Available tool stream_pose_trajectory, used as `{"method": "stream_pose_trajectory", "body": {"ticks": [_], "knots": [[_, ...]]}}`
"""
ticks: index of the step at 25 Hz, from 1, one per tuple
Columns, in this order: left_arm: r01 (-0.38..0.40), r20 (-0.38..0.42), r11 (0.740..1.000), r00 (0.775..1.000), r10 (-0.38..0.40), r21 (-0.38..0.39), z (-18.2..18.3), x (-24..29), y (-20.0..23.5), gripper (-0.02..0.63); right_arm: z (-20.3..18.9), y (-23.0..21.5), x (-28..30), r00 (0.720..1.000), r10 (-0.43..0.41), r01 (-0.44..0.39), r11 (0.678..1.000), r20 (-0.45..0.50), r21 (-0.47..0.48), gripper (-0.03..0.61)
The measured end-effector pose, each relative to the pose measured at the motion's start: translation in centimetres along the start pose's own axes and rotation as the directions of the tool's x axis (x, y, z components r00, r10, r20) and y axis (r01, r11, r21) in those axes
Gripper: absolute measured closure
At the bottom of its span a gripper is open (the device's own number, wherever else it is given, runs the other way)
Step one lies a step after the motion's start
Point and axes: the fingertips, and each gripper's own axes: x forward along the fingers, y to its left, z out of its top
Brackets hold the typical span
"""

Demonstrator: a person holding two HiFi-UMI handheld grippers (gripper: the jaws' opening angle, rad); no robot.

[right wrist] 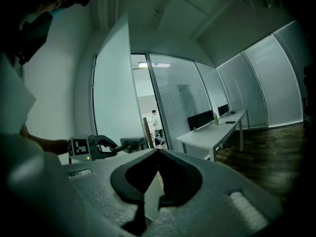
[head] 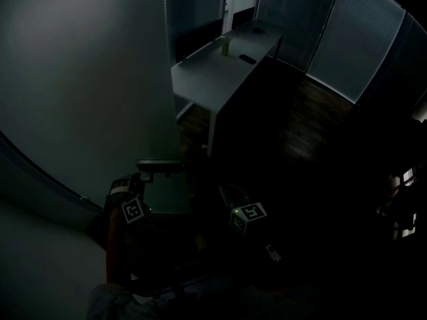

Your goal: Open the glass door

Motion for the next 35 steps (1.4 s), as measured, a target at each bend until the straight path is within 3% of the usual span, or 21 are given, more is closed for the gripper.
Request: {"method": "stream_pose_trajectory", "body": {"ticks": [30,35], "knots": [[0.010,0.013,1.000,1.000,-0.010,-0.008,-2.5,-10.9,-6.5,0.480,-2.9,7.5,-10.6,0.999,-0.030,0.031,0.999,0.036,-0.021,0.577],[0.014,0.013,1.000,1.000,-0.014,-0.009,-3.5,-10.8,-7.3,0.479,-3.7,7.8,-10.3,0.998,-0.033,0.034,0.999,0.045,-0.022,0.577]]}}
